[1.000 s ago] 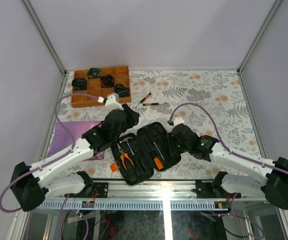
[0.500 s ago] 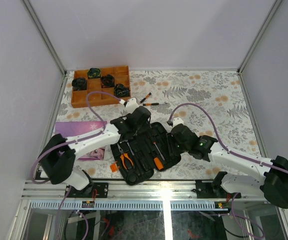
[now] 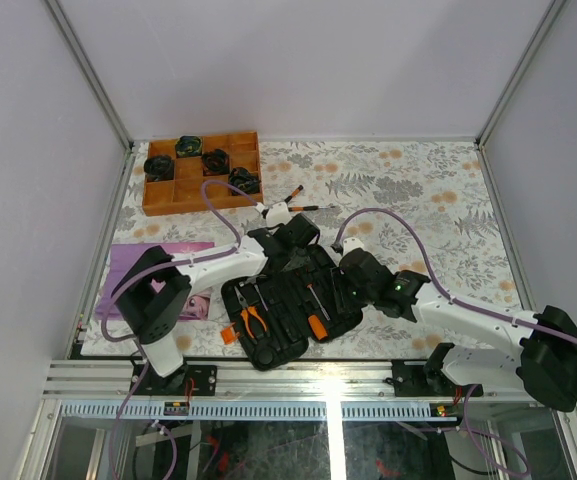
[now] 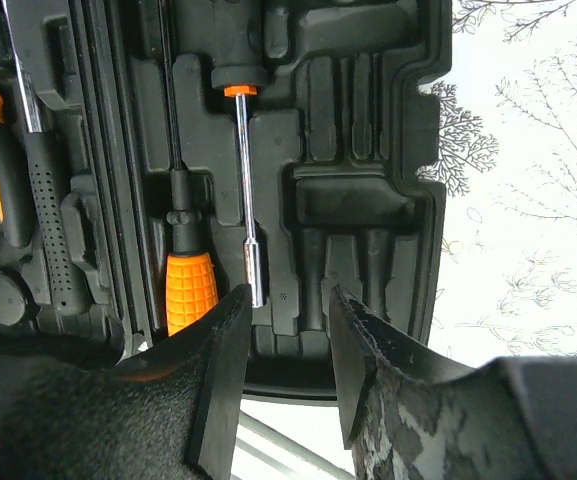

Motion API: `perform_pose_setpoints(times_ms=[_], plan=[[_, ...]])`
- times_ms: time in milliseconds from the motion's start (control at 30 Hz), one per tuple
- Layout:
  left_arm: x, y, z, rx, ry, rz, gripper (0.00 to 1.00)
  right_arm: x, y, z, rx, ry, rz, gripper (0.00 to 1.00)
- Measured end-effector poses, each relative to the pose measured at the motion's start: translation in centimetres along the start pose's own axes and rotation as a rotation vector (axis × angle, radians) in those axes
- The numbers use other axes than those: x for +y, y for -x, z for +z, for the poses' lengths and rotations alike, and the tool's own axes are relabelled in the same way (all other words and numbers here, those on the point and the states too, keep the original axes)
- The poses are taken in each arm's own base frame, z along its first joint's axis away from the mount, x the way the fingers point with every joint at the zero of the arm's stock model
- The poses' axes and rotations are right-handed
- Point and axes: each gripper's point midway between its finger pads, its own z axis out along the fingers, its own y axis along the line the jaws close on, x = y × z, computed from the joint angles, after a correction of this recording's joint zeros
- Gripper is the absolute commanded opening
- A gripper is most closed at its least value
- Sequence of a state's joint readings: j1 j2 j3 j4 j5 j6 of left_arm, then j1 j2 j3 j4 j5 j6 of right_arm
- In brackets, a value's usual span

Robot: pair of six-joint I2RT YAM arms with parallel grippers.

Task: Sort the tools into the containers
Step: Adjust the screwdriver in the storage box.

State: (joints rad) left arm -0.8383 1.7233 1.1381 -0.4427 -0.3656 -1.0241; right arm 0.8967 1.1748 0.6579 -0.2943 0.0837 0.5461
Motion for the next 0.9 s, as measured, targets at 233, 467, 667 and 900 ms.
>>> perform_pose_setpoints(times_ms=[233,467,667,900], plan=[[0.2,-0.5,0.9,0.014,0.026,0.012,0.33,0.2,-0.3,0.1,0.016,0.013,0.0,0.44],[0.6,-1.2,1.9,0.029,0.053,0.024,0.29,0.3,-0.4,0.1,0.02,0.017,-0.001,0.43],[0.6,-1.2,2.0,0.028,0.053,0.023,0.24,0.3,-0.5,0.1,0.021,0.017,0.0,0.43],[0.6,-1.2,2.0,0.028,0.053,0.023,0.21,0.4,-0.2,-0.2,0.008,0.024,0.015,0.42]])
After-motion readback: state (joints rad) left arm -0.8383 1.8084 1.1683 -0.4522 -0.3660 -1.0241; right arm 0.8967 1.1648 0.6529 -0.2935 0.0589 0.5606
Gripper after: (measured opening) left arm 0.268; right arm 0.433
